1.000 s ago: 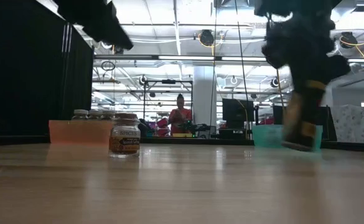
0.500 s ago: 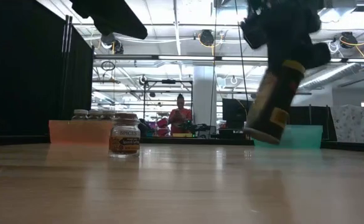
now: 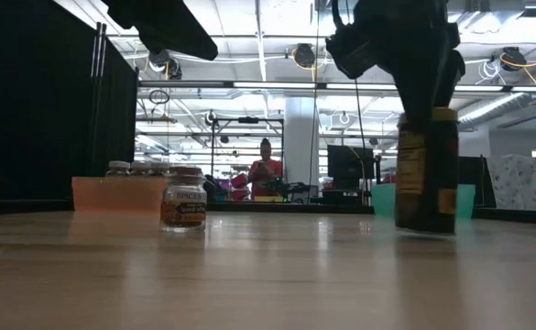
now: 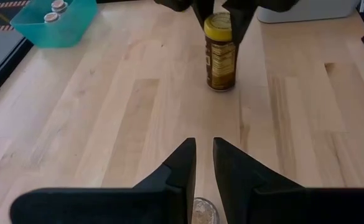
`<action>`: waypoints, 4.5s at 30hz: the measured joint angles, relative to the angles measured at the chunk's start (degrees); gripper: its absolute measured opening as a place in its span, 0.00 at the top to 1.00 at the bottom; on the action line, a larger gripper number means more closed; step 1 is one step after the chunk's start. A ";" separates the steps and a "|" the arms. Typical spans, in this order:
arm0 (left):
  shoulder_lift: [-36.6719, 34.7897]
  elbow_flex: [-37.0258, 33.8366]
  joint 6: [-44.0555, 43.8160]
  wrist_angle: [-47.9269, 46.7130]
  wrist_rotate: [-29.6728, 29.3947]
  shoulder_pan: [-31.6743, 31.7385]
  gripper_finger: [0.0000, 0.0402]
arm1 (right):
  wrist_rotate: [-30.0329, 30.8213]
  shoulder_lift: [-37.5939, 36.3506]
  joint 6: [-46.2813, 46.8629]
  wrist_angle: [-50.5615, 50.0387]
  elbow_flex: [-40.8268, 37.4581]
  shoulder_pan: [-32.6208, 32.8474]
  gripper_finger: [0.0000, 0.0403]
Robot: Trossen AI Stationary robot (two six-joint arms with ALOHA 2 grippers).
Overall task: Sort spices by type
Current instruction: Put the yellow seasoning bottle into the transparent bin
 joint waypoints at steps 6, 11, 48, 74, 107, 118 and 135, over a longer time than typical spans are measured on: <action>0.00 0.00 0.02 -0.09 0.00 0.00 0.84 | 0.50 0.03 0.02 0.40 -0.02 0.19 0.49; 0.00 0.00 0.06 -0.09 0.00 0.02 0.84 | 0.37 0.03 -0.01 0.60 -0.02 0.23 0.31; 0.00 0.00 0.87 5.71 0.03 0.07 0.84 | 21.27 -20.00 11.09 -7.42 -11.79 8.81 0.48; 4.07 0.00 7.82 18.24 0.36 0.28 0.84 | 22.43 -20.88 10.90 44.09 -34.34 14.88 1.00; 26.89 11.48 17.33 39.00 22.58 9.22 0.34 | 37.55 -36.06 -1.99 27.72 -30.21 16.86 1.00; 30.48 13.84 13.49 38.72 24.86 12.74 0.32 | 41.49 -37.08 -2.23 27.96 -30.20 16.87 1.00; 30.47 13.84 13.35 38.91 24.65 12.37 0.32 | 43.49 -37.04 -3.91 27.98 -30.21 16.89 1.00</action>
